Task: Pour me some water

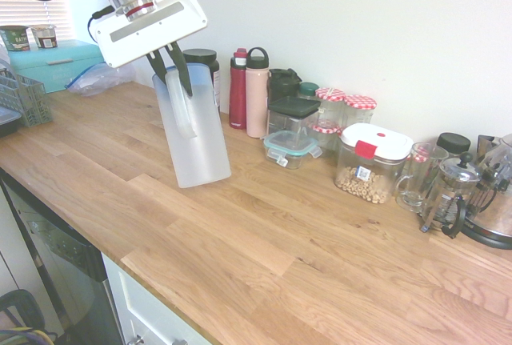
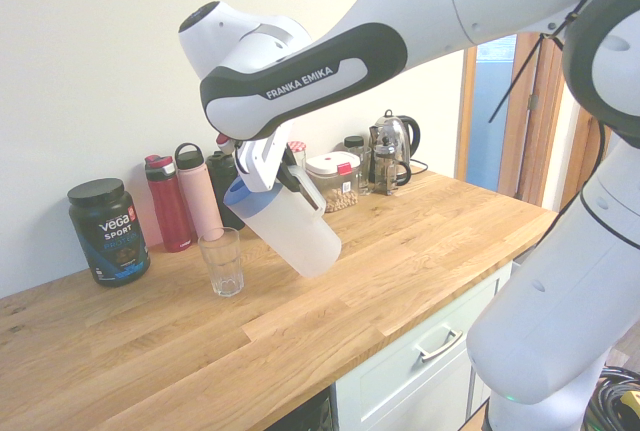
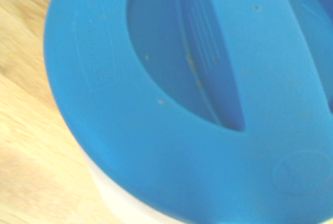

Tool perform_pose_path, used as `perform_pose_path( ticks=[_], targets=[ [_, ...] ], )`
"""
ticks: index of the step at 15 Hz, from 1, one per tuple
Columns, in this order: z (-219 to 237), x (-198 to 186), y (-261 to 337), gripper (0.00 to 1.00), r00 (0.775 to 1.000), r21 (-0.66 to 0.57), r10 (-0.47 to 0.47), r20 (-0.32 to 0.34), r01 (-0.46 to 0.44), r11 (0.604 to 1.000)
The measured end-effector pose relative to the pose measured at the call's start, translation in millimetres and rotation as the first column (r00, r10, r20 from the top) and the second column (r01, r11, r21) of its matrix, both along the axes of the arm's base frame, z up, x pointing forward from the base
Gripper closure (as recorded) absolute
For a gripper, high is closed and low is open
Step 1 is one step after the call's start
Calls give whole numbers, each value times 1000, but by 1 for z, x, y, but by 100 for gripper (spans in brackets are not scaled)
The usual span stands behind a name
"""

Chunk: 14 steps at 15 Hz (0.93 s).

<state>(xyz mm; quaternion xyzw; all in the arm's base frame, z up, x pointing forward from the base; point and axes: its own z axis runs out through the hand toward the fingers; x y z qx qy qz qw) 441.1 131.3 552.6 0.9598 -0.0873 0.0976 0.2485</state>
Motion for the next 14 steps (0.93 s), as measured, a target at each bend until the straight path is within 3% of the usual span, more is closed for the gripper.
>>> perform_pose_path(
  ticks=[5,14],
  targets=[
    [-5,33,8,100,998,-23,-21,-51,20,1000],
    [-7,41,37,100,990,-169,-53,-131,30,985]
  ],
)
